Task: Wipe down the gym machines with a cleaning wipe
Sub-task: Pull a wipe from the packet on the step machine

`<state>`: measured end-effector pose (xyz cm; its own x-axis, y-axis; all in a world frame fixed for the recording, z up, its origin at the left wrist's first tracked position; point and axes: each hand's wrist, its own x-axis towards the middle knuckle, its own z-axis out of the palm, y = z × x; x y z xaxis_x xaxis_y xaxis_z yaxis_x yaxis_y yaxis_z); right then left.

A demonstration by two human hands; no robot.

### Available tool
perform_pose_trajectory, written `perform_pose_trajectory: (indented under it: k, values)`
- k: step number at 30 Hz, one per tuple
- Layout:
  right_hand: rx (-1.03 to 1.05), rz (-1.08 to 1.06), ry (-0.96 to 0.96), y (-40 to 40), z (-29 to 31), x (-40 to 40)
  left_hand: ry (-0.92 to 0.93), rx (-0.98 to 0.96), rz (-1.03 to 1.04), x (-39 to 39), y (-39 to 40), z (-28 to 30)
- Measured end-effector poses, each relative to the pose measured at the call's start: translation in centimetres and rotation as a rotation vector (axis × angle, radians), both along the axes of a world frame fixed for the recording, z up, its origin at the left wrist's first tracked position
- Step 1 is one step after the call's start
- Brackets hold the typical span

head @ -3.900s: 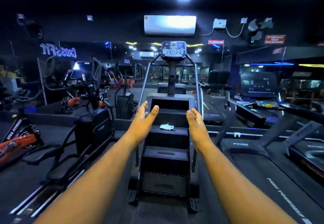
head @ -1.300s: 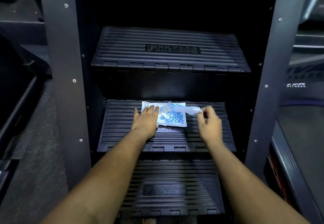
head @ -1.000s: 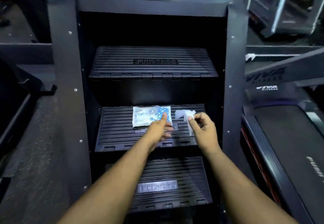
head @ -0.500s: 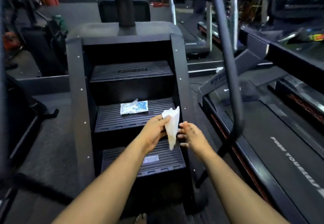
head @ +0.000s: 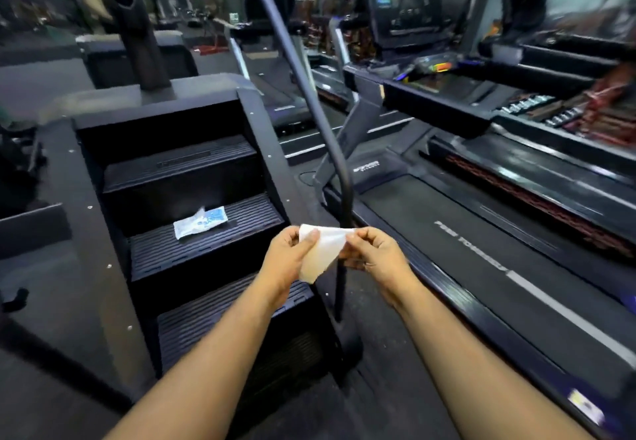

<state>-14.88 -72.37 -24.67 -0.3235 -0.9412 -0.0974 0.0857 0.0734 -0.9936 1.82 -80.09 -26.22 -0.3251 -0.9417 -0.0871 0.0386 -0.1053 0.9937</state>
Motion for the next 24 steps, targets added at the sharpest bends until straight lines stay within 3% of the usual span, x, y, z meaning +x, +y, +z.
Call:
perform_pose_trajectory:
  k: [5, 11, 14, 16, 21, 24]
  values:
    - [-0.021, -0.158, -0.098, 7.4, 1.4, -1.3, 0.105, 0.234, -0.220, -2.3, 5.7, -1.0]
    - [-0.028, -0.299, -0.086, 15.7, 3.9, -6.4, -0.022, 0.381, -0.675, -9.1, 13.8, -1.2]
    - [-0.028, -0.371, -0.075, 20.6, 4.8, -10.9, 0.009, 0.426, -0.850, -14.0, 18.3, -0.3]
    - [-0.031, -0.406, -0.091, 23.4, 5.0, -14.1, 0.091, 0.451, -0.862, -17.3, 21.1, 0.4]
    - [0.021, -0.459, -0.039, 30.8, 3.7, -24.3, 0.272, 0.408, -0.656, -26.1, 27.3, 1.0]
    - [0.110, -0.381, 0.051, 34.8, 3.2, -29.8, 0.255, 0.330, -0.535, -31.0, 30.3, 1.0]
